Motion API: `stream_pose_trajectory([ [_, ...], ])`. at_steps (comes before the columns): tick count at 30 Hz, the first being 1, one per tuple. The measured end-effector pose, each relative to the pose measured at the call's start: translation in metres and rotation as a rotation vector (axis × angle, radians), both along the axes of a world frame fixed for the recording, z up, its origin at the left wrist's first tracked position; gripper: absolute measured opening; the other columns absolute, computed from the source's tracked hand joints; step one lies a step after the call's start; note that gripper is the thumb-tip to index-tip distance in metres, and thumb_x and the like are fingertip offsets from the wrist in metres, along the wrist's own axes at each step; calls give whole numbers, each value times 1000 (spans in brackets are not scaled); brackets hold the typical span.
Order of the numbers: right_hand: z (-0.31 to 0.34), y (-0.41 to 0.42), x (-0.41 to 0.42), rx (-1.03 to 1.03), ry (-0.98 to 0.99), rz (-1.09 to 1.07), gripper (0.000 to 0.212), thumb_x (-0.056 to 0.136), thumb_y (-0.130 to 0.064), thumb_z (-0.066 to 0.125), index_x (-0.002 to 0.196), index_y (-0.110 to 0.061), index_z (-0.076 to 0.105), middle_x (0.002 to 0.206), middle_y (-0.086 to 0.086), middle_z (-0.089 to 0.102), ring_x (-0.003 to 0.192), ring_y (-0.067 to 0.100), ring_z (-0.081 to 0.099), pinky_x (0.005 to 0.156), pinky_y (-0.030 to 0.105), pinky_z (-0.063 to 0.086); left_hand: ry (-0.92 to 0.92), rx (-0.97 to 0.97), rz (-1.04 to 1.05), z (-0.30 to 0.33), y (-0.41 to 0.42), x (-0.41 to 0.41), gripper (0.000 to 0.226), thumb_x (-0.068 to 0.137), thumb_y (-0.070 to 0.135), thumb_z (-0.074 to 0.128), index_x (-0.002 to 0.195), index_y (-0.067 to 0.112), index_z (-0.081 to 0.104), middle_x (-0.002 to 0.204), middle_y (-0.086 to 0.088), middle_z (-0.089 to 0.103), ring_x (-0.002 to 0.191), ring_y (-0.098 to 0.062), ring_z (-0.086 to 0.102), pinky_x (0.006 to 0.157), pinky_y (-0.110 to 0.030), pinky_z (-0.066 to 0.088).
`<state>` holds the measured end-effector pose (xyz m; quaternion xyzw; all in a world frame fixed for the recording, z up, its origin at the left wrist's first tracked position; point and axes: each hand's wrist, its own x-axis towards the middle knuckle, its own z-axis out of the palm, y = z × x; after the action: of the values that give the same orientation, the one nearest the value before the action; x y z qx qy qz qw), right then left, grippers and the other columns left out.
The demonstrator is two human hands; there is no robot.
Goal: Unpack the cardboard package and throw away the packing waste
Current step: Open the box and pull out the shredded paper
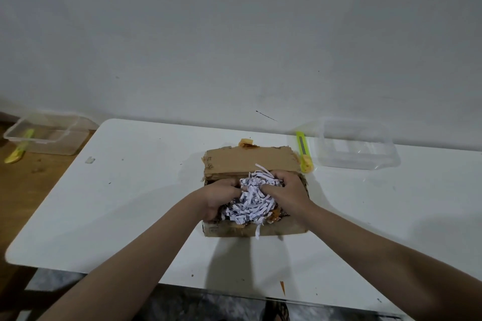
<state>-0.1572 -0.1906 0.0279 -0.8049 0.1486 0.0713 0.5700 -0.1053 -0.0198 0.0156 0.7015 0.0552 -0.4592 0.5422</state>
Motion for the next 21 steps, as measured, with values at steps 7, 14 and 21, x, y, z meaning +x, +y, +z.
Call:
stream_pose_trajectory([
  [7,3,-5,2,33,42,109,8,82,-14,69,89,-17,68,92,12,71,82,25,69,76,37,55,131,-39,-73,9,-1,-1,27,94,0,43,109,16,57,102,-9,68,90,-21,66,81,-34,55],
  [14,3,-4,2,100,-6,-20,12,82,-13,65,84,-24,70,90,6,72,82,23,70,78,42,56,45,22,48,14,-1,4,28,93,4,43,114,10,59,115,-15,66,109,-30,62,98,-45,47],
  [21,17,1,7,201,-102,-96,18,84,-10,66,78,-27,68,89,6,70,83,25,68,79,46,56,-125,5,96,36,-2,8,23,88,-1,39,97,11,57,99,-18,60,90,-28,53,73,-36,43],
])
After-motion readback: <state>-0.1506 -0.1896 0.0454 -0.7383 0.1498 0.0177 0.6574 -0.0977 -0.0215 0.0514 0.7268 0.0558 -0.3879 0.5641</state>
